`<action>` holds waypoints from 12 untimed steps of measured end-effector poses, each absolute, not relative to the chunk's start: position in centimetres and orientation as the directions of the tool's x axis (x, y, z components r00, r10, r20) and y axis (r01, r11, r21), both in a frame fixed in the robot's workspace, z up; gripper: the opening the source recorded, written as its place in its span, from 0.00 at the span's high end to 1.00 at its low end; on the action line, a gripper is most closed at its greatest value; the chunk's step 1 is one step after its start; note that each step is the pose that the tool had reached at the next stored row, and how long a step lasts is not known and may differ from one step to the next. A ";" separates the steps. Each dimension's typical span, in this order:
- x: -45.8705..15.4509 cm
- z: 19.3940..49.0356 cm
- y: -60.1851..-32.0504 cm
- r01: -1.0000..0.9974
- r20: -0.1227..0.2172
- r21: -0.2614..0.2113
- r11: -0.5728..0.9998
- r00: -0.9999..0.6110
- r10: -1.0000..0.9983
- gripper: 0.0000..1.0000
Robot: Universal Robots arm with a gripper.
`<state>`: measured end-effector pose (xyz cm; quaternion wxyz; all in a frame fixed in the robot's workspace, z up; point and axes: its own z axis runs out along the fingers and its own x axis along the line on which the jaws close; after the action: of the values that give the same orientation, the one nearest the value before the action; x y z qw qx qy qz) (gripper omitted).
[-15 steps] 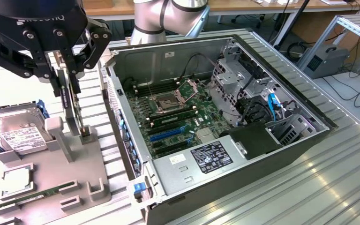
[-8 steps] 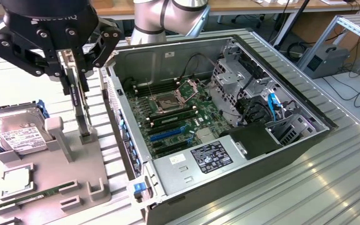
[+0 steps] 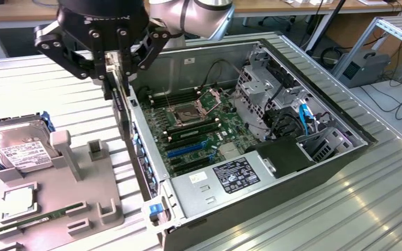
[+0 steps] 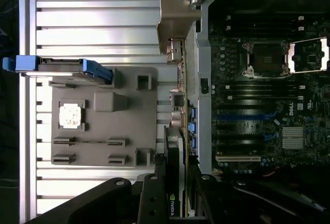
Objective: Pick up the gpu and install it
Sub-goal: 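Pick up the gpu and move the gpu toward the slot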
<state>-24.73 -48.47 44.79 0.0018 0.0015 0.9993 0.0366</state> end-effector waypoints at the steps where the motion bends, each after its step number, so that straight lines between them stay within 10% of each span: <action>1: -24.3 44.8 -48.5 0.003 -0.003 0.073 0.997 -1.000 0.003 0.73; 12: -17.5 44.8 -48.4 0.003 -0.004 0.074 0.997 -1.000 0.003 0.73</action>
<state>-17.50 -48.44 44.79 0.0018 0.0015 0.9993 0.0373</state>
